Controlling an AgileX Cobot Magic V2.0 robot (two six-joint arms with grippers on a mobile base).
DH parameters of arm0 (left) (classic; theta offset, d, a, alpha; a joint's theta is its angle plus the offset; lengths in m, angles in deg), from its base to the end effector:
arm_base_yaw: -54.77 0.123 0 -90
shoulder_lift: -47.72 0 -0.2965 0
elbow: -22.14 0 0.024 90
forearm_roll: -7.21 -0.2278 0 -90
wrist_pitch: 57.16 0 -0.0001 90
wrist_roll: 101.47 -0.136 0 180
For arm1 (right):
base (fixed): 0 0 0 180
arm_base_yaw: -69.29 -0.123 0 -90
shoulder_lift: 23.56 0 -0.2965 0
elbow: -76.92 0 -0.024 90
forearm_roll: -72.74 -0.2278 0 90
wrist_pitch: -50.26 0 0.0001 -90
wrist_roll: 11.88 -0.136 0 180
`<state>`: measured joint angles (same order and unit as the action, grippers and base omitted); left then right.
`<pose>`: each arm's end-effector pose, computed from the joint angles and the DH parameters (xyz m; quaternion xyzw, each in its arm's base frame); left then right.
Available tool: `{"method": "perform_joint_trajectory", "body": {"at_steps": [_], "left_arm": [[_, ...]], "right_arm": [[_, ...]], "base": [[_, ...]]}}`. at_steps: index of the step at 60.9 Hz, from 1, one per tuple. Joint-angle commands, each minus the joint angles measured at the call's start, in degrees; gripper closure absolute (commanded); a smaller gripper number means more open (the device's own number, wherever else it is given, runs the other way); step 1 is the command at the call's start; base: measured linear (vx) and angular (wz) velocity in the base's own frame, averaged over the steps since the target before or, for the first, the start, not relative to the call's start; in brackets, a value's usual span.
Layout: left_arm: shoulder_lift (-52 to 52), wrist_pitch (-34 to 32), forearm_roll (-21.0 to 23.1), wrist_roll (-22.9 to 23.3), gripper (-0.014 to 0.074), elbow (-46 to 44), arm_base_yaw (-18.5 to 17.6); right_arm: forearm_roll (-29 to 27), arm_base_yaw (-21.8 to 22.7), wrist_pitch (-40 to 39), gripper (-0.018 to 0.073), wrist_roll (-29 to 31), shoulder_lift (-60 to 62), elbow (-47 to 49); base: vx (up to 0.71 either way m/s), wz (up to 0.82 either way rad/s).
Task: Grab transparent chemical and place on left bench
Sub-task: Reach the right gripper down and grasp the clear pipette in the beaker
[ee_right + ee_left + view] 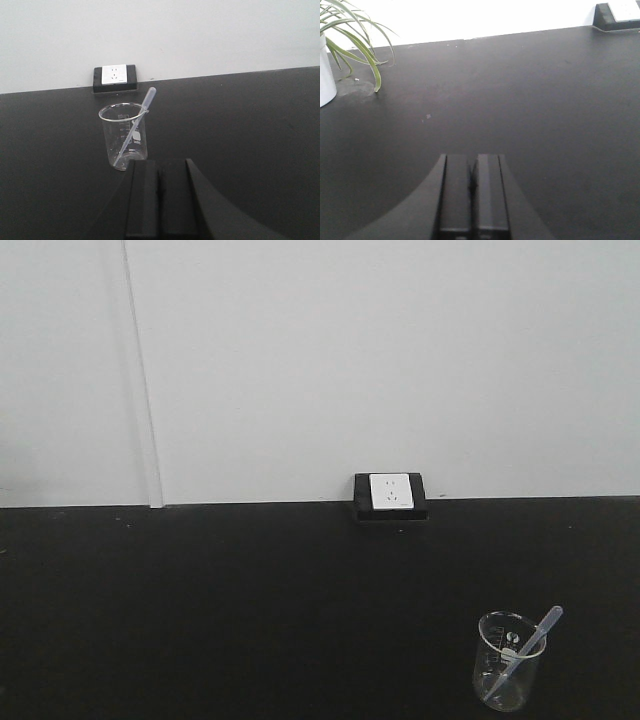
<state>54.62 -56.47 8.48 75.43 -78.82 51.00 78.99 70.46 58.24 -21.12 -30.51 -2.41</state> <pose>0.0668 -0.0044 0.2066 0.0336 0.6852 -0.0124 0.7275 0.0670 -0.0034 0.1875 0.0321 0.7319 0.0056 0.6806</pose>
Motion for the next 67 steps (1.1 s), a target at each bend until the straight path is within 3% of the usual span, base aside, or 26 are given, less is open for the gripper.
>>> {"method": "perform_joint_trajectory", "body": {"at_steps": [1,51,61,67], "left_arm": [[-1.1,-4.5,0.0,0.4,0.06,0.9,-0.1],[-1.1,-4.5,0.0,0.4,0.06,0.9,-0.1],[-1.1,-4.5,0.0,0.4,0.06,0.9,-0.1],[-1.1,-4.5,0.0,0.4,0.06,0.9,-0.1]], "right_arm": [[0.2,0.2,-4.3,0.0559,0.1,0.5,-0.3],[1.4,0.2,-4.4,0.0559,1.0,0.5,-0.3],[0.8,0.2,-7.2,0.0559,1.5,0.5,-0.3],[-0.4,0.2,-13.4,0.0559,1.3,0.5,0.2]], "base": [[0.0,0.0],[0.0,0.0],[0.0,0.0],[0.0,0.0]]}}
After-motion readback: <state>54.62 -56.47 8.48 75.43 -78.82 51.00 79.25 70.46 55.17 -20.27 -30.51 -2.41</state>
